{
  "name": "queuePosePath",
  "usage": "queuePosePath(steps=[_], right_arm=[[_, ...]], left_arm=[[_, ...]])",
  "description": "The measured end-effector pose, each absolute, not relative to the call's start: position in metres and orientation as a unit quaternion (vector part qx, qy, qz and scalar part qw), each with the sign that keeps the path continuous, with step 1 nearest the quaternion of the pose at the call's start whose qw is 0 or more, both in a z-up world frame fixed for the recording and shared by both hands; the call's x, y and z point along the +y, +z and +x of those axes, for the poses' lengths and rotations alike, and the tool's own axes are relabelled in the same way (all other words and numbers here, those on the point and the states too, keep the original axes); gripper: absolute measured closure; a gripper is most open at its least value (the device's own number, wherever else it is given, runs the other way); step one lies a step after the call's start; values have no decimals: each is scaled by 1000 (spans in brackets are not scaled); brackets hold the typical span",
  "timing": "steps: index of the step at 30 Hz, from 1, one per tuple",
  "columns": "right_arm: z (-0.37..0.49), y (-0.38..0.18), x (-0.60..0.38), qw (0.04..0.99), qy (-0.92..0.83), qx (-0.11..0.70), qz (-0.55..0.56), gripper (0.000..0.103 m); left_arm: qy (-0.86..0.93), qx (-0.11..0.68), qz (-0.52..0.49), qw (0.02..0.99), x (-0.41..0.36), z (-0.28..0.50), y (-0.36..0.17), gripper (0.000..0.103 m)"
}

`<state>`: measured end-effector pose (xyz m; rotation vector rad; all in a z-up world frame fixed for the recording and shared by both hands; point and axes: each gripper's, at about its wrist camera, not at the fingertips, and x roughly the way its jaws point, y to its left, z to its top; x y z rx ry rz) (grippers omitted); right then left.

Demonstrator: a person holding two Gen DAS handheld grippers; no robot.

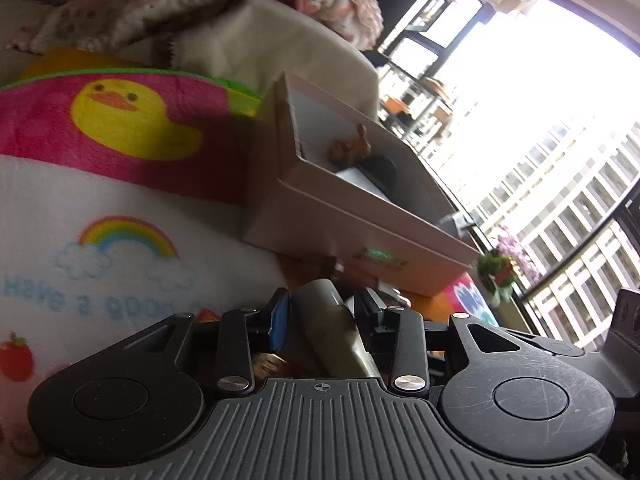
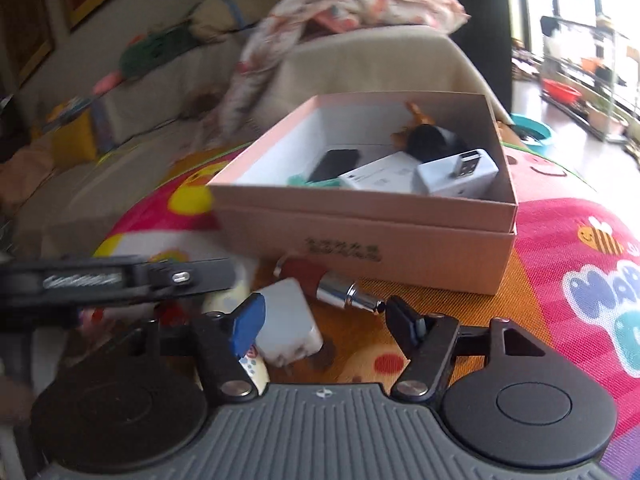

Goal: Organize rigid objects
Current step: 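Grasp the white cream tube with left gripper while right gripper approaches the white plug adapter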

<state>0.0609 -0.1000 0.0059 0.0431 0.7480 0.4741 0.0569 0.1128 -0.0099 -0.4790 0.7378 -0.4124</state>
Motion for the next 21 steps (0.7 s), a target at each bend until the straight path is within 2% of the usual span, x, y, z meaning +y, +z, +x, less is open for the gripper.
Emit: queuePosePath(steps=[1, 7, 8, 10, 12, 16, 21], right_arm=[[57, 5, -101, 896, 238, 374, 8, 52], [7, 2, -108, 896, 257, 353, -78, 52], [0, 2, -110, 896, 260, 349, -91, 51], [-12, 2, -115, 898, 258, 342, -107, 35], [-18, 3, -125, 904, 246, 333, -105, 26], [-7, -2, -141, 914, 208, 344, -59, 24], [-3, -3, -156, 918, 196, 345, -15, 22]], left_arm=[[-210, 357, -224, 882, 107, 55, -10, 66], [-273, 369, -168, 872, 76, 44, -8, 66], [-281, 371, -157, 871, 73, 40, -7, 66], [-292, 375, -143, 868, 68, 33, -5, 66], [-275, 361, -157, 877, 73, 30, 1, 66], [-198, 322, -237, 895, 100, 46, 13, 66], [-152, 352, -250, 889, 105, 85, -1, 67]])
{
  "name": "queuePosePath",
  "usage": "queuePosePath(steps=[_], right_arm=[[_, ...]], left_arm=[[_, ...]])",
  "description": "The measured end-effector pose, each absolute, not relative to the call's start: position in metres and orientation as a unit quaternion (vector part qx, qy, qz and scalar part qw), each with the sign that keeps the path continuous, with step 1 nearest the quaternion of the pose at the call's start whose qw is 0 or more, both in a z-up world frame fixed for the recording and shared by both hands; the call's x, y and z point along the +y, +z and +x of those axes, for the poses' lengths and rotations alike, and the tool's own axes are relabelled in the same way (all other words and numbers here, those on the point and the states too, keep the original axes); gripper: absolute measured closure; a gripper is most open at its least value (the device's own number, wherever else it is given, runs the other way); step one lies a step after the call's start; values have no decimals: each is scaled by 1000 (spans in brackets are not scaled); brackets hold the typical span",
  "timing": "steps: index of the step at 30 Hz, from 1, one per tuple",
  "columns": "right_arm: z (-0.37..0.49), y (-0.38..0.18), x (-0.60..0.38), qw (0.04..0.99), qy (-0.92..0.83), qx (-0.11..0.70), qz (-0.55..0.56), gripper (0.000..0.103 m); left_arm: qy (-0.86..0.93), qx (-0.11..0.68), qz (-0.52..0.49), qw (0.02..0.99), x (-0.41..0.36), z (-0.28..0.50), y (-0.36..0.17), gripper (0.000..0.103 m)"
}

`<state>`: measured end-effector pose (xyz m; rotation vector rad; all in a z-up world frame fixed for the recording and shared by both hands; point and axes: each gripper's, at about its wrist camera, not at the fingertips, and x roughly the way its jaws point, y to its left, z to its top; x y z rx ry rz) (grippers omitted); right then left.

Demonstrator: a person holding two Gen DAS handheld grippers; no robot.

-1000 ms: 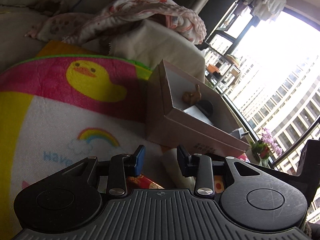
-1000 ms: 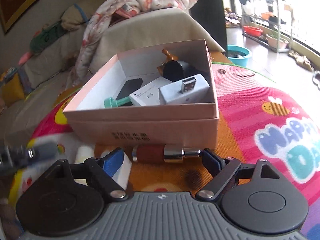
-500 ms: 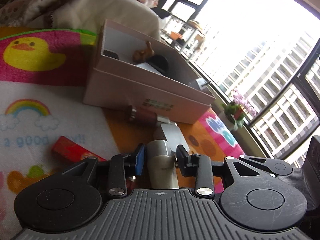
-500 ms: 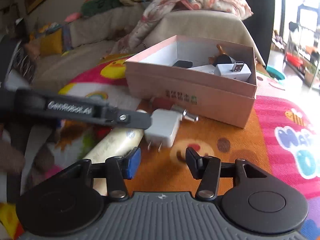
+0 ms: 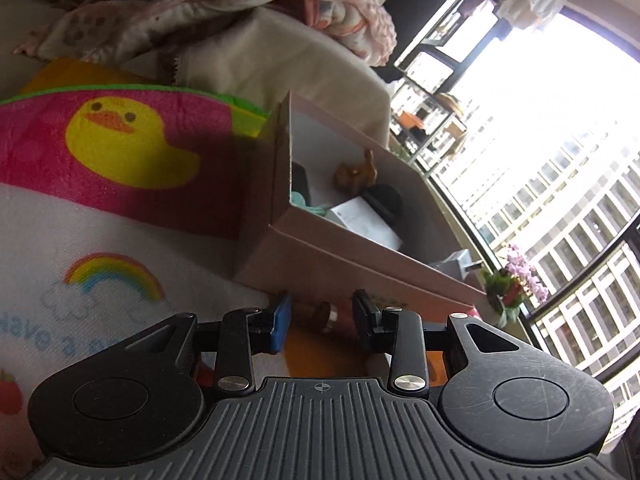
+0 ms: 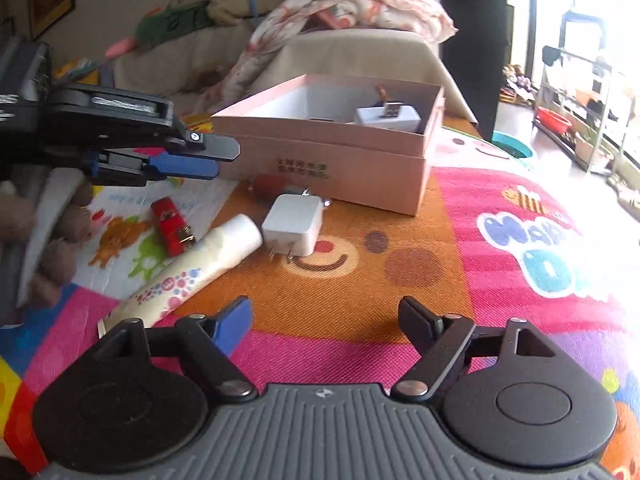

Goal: Organize rigid objects
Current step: 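Grasp the white cream tube with left gripper while right gripper approaches the white plug adapter, then grasp the red-and-silver cylinder with right gripper while left gripper holds the cream tube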

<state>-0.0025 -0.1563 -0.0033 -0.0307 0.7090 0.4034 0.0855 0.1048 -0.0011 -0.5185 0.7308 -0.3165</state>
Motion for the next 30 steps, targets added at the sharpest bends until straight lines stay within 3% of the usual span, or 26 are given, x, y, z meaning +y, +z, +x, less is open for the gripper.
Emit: queuePosePath(steps=[17, 25, 30], right_arm=[[-1, -5, -177, 917, 198, 342, 51, 18], [-2, -5, -174, 918, 195, 342, 42, 17], [-1, -4, -167, 918, 190, 347, 22, 16]], left_arm=[[-307, 409, -180, 840, 56, 77, -12, 74], [-264, 329, -147, 895, 85, 12, 14, 73], [-264, 340, -73, 899, 77, -24, 12, 73]])
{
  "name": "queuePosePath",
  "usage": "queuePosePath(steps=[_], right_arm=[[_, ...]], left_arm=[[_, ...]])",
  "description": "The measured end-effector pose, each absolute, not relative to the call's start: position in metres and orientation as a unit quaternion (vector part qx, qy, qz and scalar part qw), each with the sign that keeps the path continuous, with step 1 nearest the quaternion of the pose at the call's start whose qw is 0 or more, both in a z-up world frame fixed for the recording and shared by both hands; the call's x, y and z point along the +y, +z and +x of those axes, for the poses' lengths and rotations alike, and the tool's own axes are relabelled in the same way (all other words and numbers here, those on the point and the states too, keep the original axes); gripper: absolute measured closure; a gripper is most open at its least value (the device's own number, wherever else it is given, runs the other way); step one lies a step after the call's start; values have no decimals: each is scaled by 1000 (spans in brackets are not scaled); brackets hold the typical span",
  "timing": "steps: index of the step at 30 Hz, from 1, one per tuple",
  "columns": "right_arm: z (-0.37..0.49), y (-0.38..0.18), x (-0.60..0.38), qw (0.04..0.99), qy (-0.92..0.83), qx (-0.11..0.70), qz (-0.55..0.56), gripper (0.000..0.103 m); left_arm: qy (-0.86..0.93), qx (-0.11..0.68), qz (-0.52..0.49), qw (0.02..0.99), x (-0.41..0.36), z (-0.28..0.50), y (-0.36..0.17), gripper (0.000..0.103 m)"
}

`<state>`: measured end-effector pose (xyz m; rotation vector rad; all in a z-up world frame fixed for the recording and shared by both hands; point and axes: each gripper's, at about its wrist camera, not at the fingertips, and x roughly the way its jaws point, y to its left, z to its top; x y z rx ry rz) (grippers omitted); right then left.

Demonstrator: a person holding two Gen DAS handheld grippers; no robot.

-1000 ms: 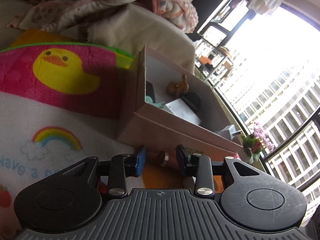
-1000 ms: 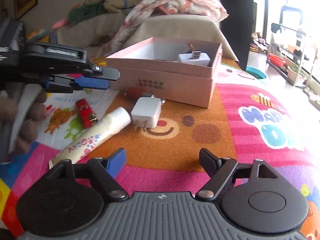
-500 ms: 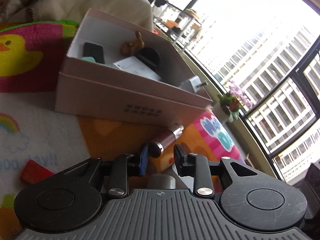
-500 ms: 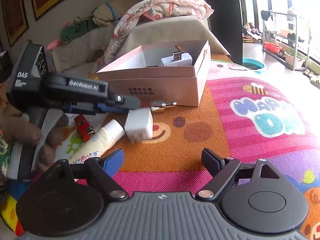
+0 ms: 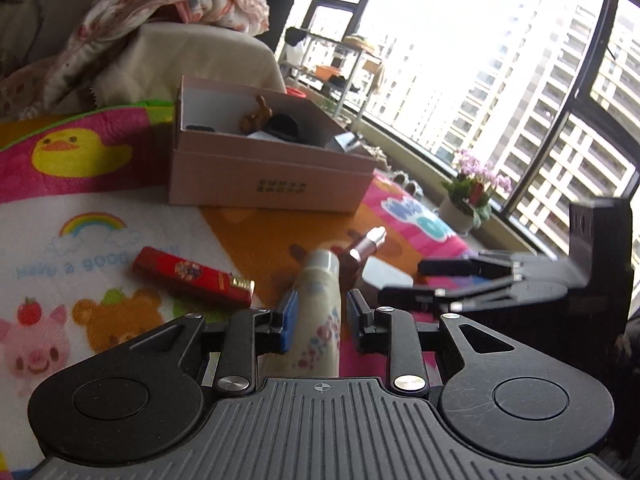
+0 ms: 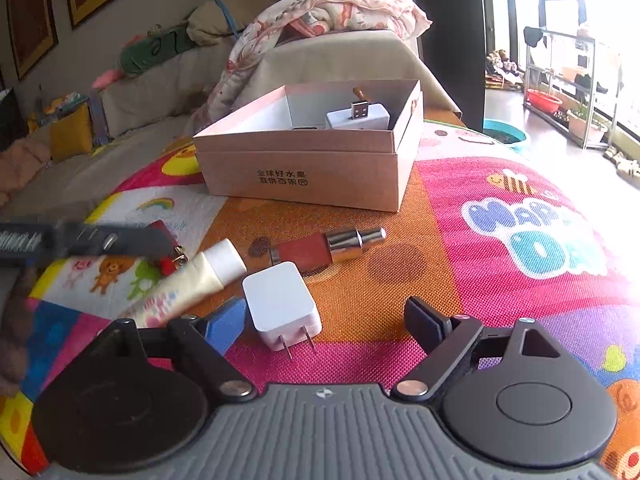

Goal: Organize rigid objects
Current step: 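Grasp the red-and-silver cylinder with right gripper while left gripper holds the cream tube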

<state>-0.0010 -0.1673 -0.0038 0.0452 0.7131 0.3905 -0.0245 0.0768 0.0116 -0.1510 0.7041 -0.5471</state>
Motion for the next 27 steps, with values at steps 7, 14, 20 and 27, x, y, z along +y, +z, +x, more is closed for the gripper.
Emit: queuePosePath(steps=[7, 14, 20, 27], right_arm=[[32, 4, -168, 923, 134, 359, 38, 16], [53, -7, -135, 923, 131, 358, -56, 12], [62, -5, -113, 915, 171, 359, -65, 12], [87, -2, -115, 919, 103, 380, 8, 9]], left_arm=[[-240, 340, -30, 909, 74, -42, 3, 65], [-251, 344, -22, 904, 61, -40, -1, 65], [-247, 344, -14, 906, 51, -32, -1, 63], [-251, 319, -37, 913, 58, -37, -11, 62]])
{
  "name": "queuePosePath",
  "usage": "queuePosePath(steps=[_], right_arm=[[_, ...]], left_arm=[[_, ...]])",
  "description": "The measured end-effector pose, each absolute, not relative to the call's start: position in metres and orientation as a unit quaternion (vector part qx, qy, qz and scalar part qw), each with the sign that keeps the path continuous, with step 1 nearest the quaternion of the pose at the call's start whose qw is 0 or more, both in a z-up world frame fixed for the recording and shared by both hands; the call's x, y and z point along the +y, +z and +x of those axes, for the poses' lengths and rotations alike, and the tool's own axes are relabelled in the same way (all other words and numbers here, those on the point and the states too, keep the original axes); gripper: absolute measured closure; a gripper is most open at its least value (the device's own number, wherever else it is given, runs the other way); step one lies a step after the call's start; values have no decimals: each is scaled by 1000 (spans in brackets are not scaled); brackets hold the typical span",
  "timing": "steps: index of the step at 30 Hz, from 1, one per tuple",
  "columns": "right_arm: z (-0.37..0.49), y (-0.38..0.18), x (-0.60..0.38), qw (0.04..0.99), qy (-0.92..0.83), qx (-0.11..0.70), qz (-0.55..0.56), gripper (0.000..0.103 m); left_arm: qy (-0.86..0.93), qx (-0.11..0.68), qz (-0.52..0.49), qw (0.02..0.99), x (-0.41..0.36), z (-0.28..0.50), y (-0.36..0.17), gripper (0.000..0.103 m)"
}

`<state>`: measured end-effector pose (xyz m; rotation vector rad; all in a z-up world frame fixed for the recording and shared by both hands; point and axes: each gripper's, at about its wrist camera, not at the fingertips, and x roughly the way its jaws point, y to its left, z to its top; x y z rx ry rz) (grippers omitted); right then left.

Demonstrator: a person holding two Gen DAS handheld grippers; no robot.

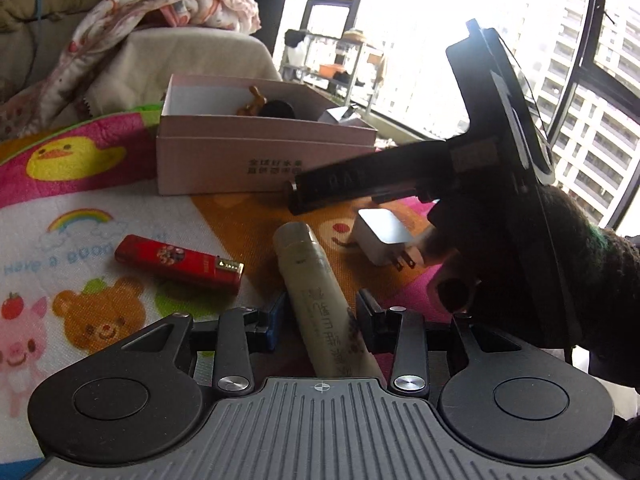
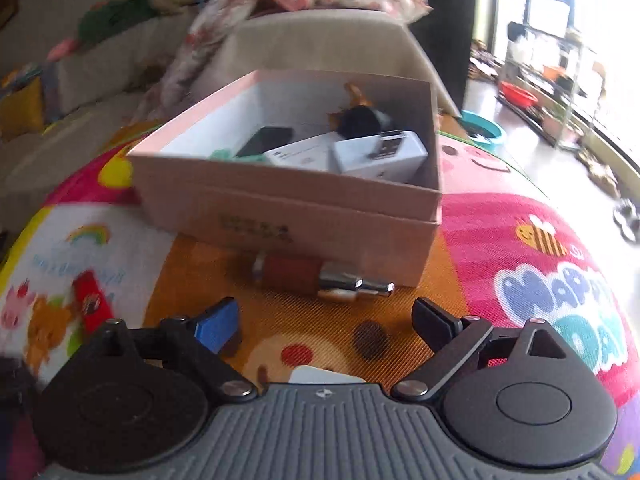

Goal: Organize rigid objects
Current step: 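Grasp the red-and-silver cylinder with right gripper while left gripper holds the cream tube, then lift the cream tube with left gripper while right gripper carries the red cylinder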

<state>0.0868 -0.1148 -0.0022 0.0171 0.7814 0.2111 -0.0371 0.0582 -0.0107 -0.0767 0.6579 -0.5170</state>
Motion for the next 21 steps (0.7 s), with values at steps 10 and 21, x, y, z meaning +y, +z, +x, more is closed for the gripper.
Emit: queuePosePath(steps=[10, 21], right_arm=[[78, 4, -106, 926, 92, 366, -20, 24], [-15, 28, -136, 934, 151, 307, -105, 24]], left_arm=[[-256, 320, -61, 910, 65, -36, -14, 63], [-247, 329, -88, 907, 70, -27, -13, 67]])
